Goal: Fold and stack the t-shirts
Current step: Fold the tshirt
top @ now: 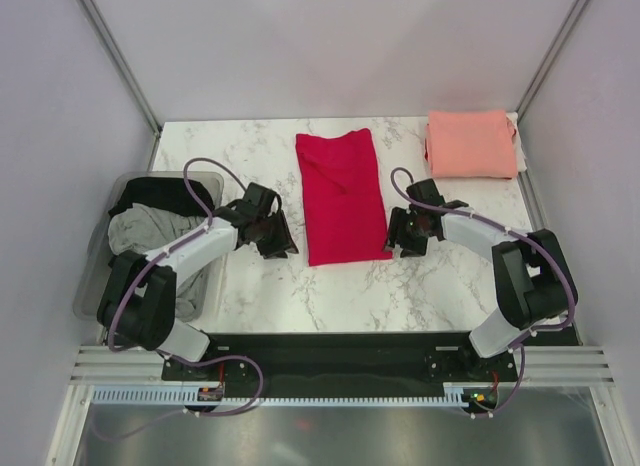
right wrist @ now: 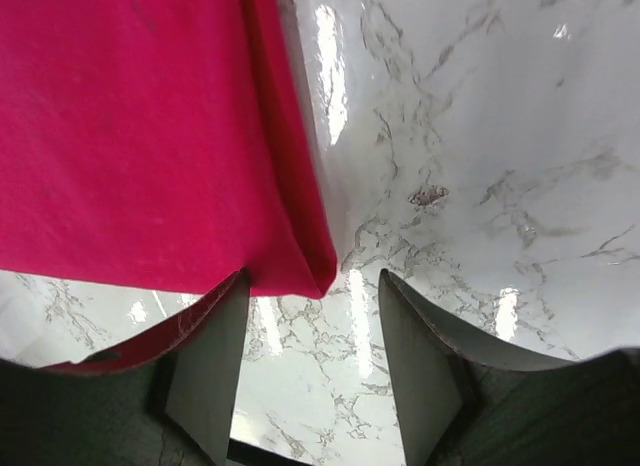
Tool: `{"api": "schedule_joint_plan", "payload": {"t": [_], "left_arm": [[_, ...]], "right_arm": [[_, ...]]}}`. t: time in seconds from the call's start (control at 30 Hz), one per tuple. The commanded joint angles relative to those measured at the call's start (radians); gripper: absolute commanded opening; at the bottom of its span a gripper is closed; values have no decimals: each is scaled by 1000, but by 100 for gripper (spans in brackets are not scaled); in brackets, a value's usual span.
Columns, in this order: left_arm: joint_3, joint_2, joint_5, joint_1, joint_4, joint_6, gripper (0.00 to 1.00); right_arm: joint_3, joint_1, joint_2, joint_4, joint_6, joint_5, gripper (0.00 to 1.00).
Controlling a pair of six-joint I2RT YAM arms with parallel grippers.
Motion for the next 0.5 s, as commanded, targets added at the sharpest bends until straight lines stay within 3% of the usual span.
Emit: {"api": "schedule_joint_plan", "payload": {"t": [0.0, 0.17, 0.4, 0.47], "left_arm": [[-66, -65, 11, -38, 143, -52, 42], [-135, -74, 11, -84, 228, -80, 43], [-163, -24, -32, -105, 300, -118, 43], [-163, -13, -34, -108, 309, -123, 43]], "right_arm": [[-57, 0, -32, 147, 25, -72, 61], [-91, 0, 5, 190, 20, -67, 54], [-146, 0, 13, 239, 23, -87, 21], [-155, 0, 22, 251, 23, -92, 17]]}}
